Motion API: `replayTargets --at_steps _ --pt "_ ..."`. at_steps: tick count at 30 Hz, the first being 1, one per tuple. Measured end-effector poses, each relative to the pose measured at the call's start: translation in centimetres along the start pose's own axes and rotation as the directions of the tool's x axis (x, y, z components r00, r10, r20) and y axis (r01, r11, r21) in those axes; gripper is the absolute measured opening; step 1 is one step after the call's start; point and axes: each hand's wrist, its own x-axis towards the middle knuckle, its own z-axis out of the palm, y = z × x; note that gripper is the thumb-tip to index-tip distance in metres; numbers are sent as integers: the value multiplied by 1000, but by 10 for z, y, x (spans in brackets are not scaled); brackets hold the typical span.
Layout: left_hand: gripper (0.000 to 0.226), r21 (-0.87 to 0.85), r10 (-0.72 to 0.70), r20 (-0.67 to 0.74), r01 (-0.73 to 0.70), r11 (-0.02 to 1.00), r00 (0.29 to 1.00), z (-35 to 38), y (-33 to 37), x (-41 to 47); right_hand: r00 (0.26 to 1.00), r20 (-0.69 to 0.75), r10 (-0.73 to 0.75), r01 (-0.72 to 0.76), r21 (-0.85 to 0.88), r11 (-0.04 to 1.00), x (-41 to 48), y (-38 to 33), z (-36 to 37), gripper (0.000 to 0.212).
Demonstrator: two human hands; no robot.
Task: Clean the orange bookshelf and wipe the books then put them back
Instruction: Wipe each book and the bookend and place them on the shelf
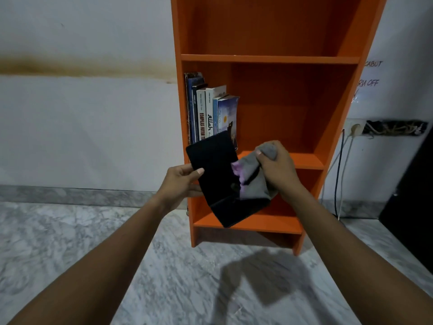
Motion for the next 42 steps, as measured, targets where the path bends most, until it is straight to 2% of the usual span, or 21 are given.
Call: replayTargets --at_steps 1,3,6,8,10,12,14,16,18,21,23,24,27,28,30,31,33,35,37,39,42 --pt "22 -2 -16 54 16 1000 998 -1 2 -2 993 106 47 -59 114 992 2 -4 2 24" --pt "23 -1 -41 106 41 999 994 -4 3 -3 932 352 86 -192 280 941 1 -9 3 30" --pt "25 -34 -61 63 63 997 996 -10 -6 -1 854 519 32 -239 337 911 1 -7 8 35" --pt "29 -28 -68 16 68 997 998 -9 -11 0 887 461 -10 -153 314 937 0 -3 19 32" --pt "39 -61 -60 17 61 996 998 1 -9 -3 940 330 -90 12 228 973 0 -2 32 28" --pt "60 -177 -47 55 56 983 997 18 -3 -10 954 242 -178 140 165 976 -4 -3 40 24" --pt "83 -258 32 -12 -34 965 999 29 -1 -9 941 222 -257 220 175 960 -11 -5 49 23" --pt "84 -301 69 -95 -95 949 993 30 4 -4 904 232 -359 319 192 928 -24 -12 63 28" --pt "69 -361 37 -64 -58 931 997 22 12 -3 874 238 -424 379 211 901 -37 -18 79 30" --pt "50 -548 -16 33 31 836 999 8 16 -4 894 197 -403 320 348 881 -53 -15 93 35" --pt "57 -696 -29 4 24 718 1000 1 16 -4 917 178 -358 265 401 877 -67 -5 98 35" --pt "61 -732 -20 -6 9 681 1000 -1 17 -5 911 165 -377 298 368 881 -72 3 99 38" --pt "66 -753 26 26 2 658 999 -6 18 -8 863 209 -460 454 80 888 -81 41 101 60" --pt "69 -753 12 47 28 657 999 -9 16 -8 890 176 -421 422 33 906 -78 50 101 59" --pt "80 -760 -6 99 79 646 995 -9 16 -11 981 28 -191 188 94 978 -69 52 93 41" --pt "85 -750 -14 114 96 654 993 -8 17 -12 993 -74 -96 107 165 980 -65 45 89 33" --pt "91 -711 -49 102 107 695 994 0 16 -13 958 -253 -135 200 249 948 -55 22 82 23" --pt "81 -658 -72 89 113 745 993 10 17 -17 933 -192 -305 345 233 909 -46 -7 94 30" --pt "66 -628 -78 94 120 769 992 20 16 -15 906 23 -422 408 215 888 -43 -24 120 46" --pt "56 -632 -65 84 104 768 994 26 15 -10 899 106 -425 400 196 895 -35 -29 135 50" --pt "67 -708 -39 -3 25 706 999 29 17 -11 945 142 -295 278 123 953 -16 -31 122 41"
